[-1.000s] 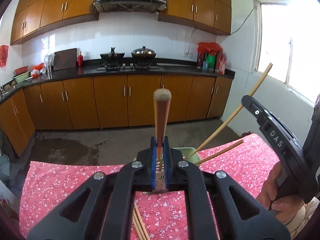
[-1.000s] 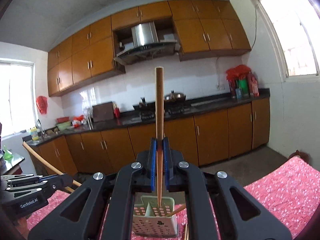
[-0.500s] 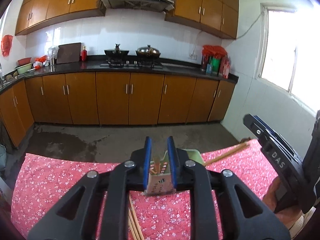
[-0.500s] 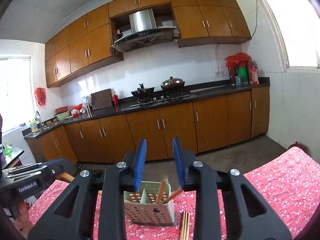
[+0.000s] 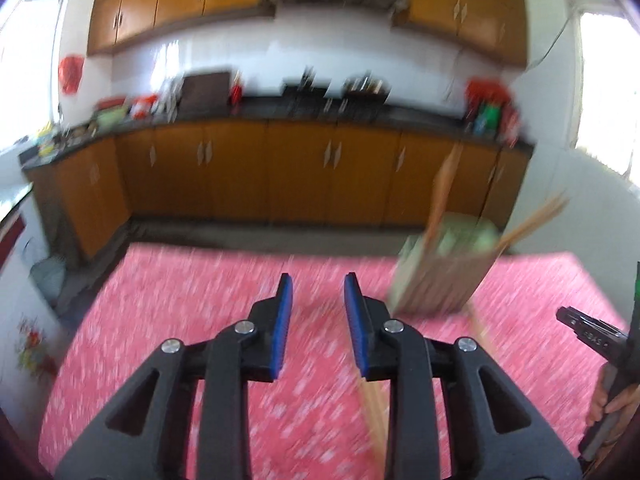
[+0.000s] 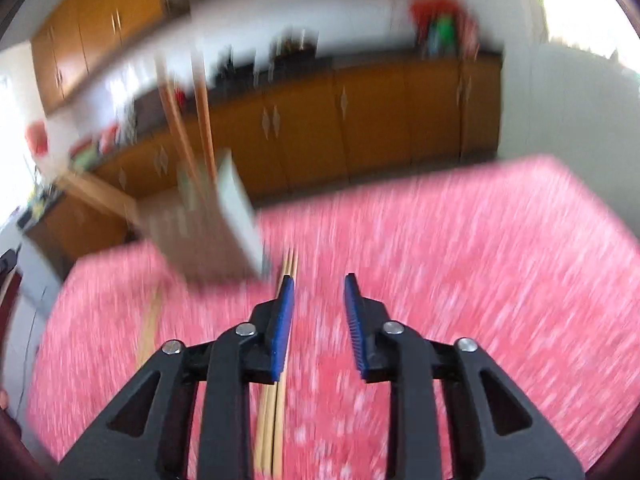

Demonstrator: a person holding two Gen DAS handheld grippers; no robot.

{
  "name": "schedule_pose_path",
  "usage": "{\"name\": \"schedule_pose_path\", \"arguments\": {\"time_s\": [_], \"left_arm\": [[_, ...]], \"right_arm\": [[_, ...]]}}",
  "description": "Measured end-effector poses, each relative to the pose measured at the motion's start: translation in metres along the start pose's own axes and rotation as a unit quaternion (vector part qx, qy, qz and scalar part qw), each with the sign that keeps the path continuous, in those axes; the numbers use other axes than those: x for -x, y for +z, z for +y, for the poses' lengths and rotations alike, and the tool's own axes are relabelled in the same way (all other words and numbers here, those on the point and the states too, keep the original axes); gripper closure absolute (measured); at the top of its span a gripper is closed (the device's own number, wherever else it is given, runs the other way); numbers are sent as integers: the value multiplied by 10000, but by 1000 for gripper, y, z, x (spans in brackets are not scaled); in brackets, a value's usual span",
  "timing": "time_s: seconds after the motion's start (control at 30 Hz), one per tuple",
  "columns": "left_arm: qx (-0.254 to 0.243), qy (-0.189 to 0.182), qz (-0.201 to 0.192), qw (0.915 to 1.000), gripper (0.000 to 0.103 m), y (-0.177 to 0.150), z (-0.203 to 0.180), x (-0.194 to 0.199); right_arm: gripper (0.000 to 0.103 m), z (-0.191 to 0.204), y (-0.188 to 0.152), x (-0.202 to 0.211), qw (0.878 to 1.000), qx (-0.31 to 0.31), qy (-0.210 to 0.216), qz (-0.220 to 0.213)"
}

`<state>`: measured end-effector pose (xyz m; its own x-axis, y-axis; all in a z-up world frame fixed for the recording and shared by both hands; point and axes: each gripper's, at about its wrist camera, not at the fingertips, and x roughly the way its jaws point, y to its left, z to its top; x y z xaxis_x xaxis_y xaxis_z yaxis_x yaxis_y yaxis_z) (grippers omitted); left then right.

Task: Organize utensils
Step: 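Lower the left gripper onto a third chopstick and close it while the right gripper grasps one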

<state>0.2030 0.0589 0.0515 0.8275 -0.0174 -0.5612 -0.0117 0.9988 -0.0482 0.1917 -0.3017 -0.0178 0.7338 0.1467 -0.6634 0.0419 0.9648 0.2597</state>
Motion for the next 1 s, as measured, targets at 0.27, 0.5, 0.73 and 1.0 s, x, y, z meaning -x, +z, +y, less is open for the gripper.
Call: {"name": "schedule_pose_path", "arguments": {"time_s": [0.27,0.5,0.73,1.0], "left_arm": [[347,-286,1186,9919,75,-81,12,-50],[343,-557,1446,9873,76,-104,-8,-61],[152,-755,1637,9835,86,-117,-32,-68],[-77,-754,1750,9816,89,-127,-51,-74]], "right_arm": [[87,21,-58,-49,9936,293,316,1044],[94,26,-60,-62,9935,512,-137,1007],[95,11,-60,-62,9931,547,-590,851],[95,9,-61,-62,9933,580,-588,812]]}}
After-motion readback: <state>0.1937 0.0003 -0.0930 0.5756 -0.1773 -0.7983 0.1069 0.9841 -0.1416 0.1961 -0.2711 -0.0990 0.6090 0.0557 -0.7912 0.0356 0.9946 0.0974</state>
